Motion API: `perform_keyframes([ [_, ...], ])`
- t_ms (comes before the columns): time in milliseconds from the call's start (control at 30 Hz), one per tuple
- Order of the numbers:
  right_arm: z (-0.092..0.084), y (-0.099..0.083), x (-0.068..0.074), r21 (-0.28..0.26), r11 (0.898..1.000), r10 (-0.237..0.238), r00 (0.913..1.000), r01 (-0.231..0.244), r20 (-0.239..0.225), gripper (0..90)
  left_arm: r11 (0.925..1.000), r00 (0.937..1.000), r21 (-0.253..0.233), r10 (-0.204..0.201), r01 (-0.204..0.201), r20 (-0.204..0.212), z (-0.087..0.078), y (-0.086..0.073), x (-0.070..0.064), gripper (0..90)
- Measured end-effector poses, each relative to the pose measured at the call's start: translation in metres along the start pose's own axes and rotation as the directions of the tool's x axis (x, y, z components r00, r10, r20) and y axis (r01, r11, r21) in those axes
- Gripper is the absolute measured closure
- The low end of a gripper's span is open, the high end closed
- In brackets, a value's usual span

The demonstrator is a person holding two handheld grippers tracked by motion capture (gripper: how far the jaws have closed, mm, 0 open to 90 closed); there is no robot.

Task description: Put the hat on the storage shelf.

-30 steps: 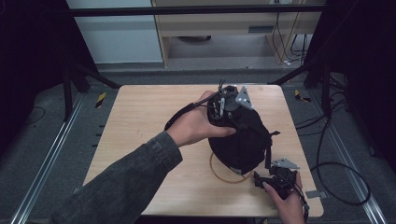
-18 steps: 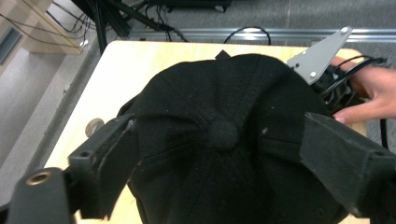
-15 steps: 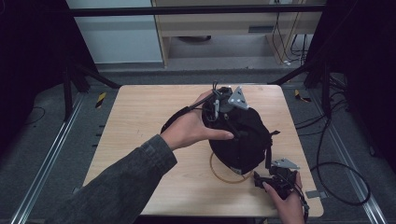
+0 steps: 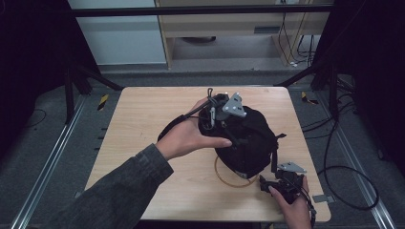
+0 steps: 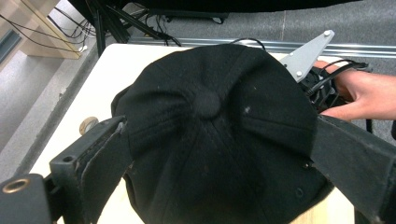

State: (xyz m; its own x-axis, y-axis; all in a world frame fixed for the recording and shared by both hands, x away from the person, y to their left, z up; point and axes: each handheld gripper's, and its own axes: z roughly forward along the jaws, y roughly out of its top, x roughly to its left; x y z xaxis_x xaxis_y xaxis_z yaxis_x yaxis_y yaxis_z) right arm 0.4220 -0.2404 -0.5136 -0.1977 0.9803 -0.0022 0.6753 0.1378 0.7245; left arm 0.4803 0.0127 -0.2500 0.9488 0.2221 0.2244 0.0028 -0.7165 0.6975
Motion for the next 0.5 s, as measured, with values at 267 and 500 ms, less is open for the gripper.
perform_keyframes([
  [267,0.000,0.000,0.000,0.002,1.000,-0.001,1.0000,0.001,0.000,0.4,0.9993,0.9994,-0.023,-0.029,0.029,-0.019,-0.011,-0.022,-0.004,4.4],
  [500,0.000,0.000,0.000,0.002,1.000,-0.001,1.0000,0.001,0.000,0.4,0.9976,0.9979,-0.039,-0.058,0.057,-0.029,-0.016,-0.038,-0.002,4.0],
])
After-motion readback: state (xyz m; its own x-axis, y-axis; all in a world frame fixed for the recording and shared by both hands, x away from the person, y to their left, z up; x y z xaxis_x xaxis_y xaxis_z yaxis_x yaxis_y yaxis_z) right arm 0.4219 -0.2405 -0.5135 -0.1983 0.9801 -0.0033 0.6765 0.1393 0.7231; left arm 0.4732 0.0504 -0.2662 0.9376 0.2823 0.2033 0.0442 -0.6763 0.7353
